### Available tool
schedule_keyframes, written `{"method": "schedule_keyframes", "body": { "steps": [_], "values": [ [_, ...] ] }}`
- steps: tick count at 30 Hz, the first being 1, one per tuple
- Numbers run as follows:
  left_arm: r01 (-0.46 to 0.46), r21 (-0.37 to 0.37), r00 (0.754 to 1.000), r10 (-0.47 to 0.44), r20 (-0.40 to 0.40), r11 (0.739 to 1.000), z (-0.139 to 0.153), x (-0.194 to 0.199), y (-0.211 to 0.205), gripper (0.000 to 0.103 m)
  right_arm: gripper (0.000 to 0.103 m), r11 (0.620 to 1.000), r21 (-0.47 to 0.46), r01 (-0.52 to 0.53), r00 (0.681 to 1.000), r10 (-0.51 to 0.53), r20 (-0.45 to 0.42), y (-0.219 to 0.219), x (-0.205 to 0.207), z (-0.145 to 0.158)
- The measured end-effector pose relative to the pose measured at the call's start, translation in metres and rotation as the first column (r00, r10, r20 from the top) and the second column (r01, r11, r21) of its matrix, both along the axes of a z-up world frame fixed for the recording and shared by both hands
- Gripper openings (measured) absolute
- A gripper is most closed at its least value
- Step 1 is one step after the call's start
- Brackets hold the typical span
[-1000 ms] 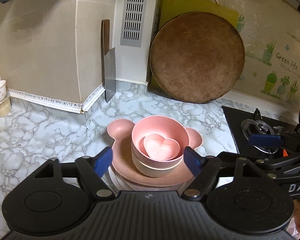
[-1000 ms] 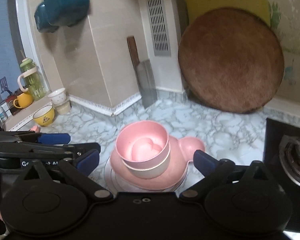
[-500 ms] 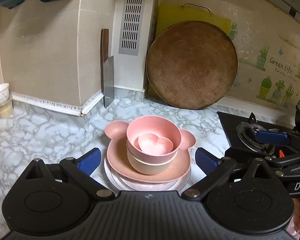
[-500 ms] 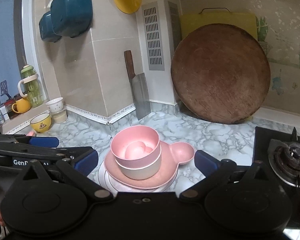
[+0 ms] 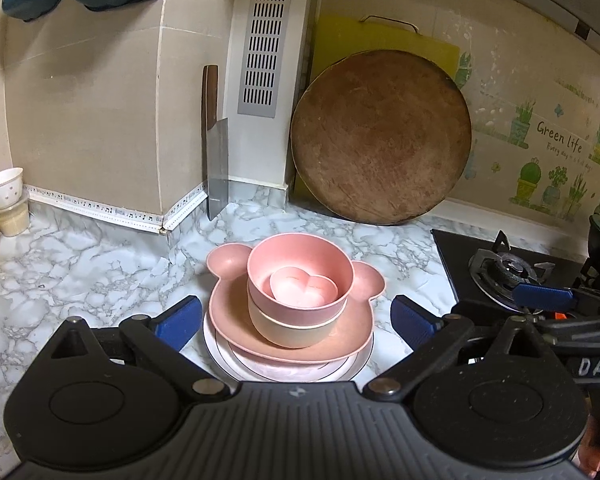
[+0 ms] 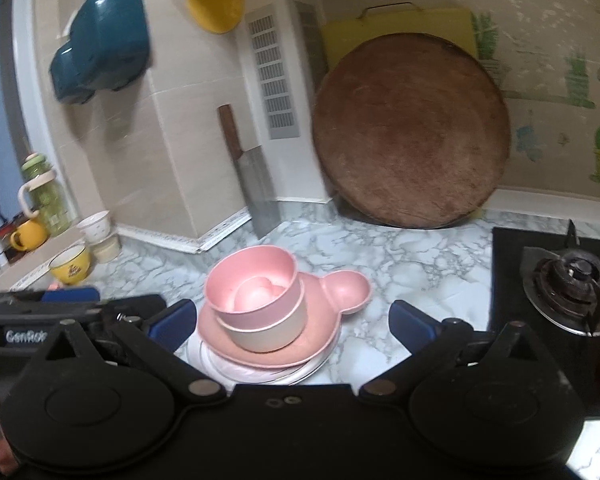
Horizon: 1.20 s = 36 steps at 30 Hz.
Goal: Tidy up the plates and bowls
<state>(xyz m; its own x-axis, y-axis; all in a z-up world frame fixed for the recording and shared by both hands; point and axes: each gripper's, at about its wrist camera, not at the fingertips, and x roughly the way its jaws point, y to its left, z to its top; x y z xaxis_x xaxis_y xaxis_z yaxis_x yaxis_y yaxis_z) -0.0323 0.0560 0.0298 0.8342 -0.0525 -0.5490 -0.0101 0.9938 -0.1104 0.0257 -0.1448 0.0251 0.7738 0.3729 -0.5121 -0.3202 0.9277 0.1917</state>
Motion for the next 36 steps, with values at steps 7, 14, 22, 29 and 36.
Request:
{"method": "schedule_keyframes", "body": {
  "steps": [7, 14, 22, 29, 36],
  "values": [
    [0.005, -0.013, 0.999, -0.005, -0.042, 1.0, -0.006, 0.004, -0.002, 0.101, 0.103, 1.0, 0.024, 0.018, 0.999, -0.017, -0.031, -0.006, 0.006, -0.005],
    [-0.001, -0.024, 0.998, 0.0, -0.061, 1.0, -0.01, 0.008, 0.0, 0.101, 0.103, 1.0, 0.019, 0.014, 0.998, -0.013, -0.056, -0.004, 0.011, -0.008],
    [-0.002, -0.03, 0.997, 0.0, -0.072, 1.0, -0.013, 0.012, 0.0, 0.101, 0.103, 1.0, 0.015, 0.017, 0.998, -0.016, -0.059, -0.002, 0.013, -0.01],
    [0.003, -0.029, 0.997, -0.005, -0.072, 1.0, -0.014, 0.014, -0.002, 0.101, 0.103, 0.999, 0.017, 0.029, 0.998, -0.028, -0.064, -0.006, 0.015, -0.011],
    [0.011, -0.031, 0.997, -0.013, -0.073, 0.999, -0.015, 0.016, -0.003, 0.101, 0.103, 0.999, 0.014, 0.048, 0.997, -0.048, -0.054, -0.008, 0.014, -0.011]
  ]
}}
